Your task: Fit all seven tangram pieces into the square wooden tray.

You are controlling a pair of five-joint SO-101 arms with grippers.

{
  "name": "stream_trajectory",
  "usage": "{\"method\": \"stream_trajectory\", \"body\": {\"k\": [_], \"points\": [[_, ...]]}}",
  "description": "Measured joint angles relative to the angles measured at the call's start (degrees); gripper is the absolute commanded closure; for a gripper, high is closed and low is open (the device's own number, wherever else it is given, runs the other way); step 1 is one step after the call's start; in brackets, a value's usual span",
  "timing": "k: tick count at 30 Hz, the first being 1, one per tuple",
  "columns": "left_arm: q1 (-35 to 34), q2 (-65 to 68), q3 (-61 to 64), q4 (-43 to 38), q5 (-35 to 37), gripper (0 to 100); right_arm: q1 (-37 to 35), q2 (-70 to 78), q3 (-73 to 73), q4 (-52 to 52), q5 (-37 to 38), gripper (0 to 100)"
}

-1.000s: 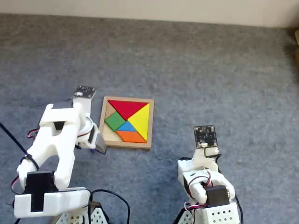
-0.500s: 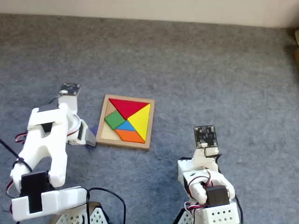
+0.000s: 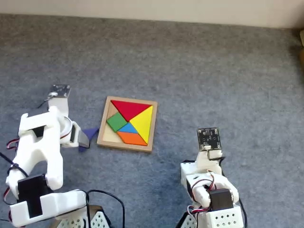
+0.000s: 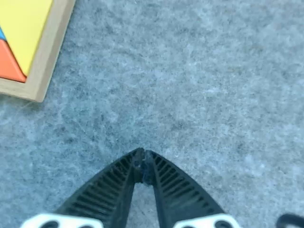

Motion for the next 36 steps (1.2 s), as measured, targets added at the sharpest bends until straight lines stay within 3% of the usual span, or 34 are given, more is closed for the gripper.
{"method": "stream_trajectory", "body": {"k": [12,20,36], "points": [[7.1,5.3,-8.1,0.0,-3.5,72,0.0,0.0,0.0,0.0,0.0,98.2],[7.6,17.5,-20.6,7.2,-12.0,77,0.2,0.0,0.0,0.0,0.0,98.2],[5.4,20.2,-24.5,10.5,-12.8,77,0.2,0.0,0.0,0.0,0.0,98.2]]}}
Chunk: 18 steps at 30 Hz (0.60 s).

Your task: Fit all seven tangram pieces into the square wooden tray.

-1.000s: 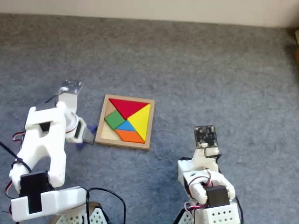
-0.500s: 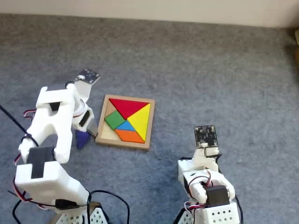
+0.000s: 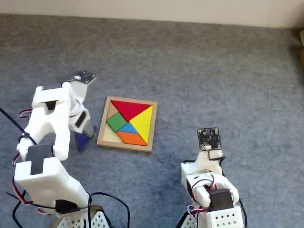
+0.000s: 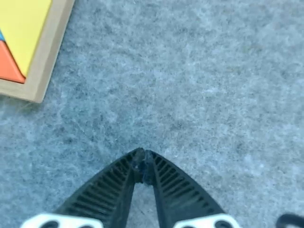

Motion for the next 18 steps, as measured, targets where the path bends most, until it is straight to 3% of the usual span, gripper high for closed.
{"method": "stream_trajectory", "body": {"k": [18], "points": [[-1.0,0.4,1.3,0.7,0.0,78,0.0,0.0,0.0,0.0,0.0,98.2]]}}
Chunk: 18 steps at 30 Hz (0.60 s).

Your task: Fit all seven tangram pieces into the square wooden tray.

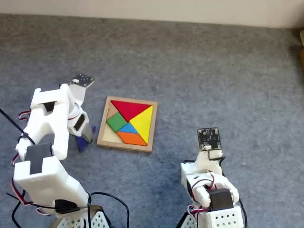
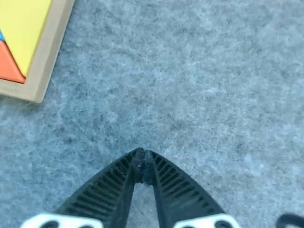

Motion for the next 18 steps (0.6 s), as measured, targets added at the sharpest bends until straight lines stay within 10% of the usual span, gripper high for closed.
{"method": "stream_trajectory", "body": {"k": [18], "points": [[0.9,0.0,1.3,0.0,0.0,84,0.0,0.0,0.0,0.0,0.0,98.2]]}}
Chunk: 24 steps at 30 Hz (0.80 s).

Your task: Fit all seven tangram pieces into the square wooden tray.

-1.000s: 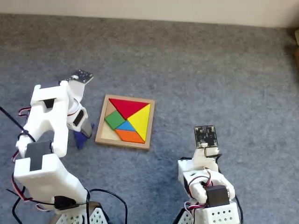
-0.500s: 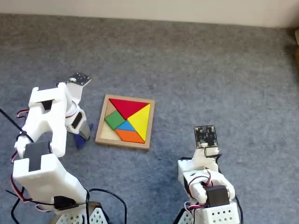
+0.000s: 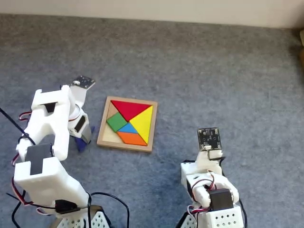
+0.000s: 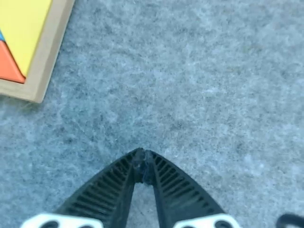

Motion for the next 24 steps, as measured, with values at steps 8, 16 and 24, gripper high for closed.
{"method": "stream_trajectory", "body": {"k": [8,16,24], "points": [[0.1,0.0,0.0,0.0,0.1,84,0.0,0.0,0.0,0.0,0.0,98.2],[0.5,-5.4,0.4,3.4,7.4,84,0.0,0.0,0.0,0.0,0.0,98.2],[2.1,-16.7,0.4,10.7,17.3,84,0.0,0.0,0.0,0.0,0.0,98.2]]}}
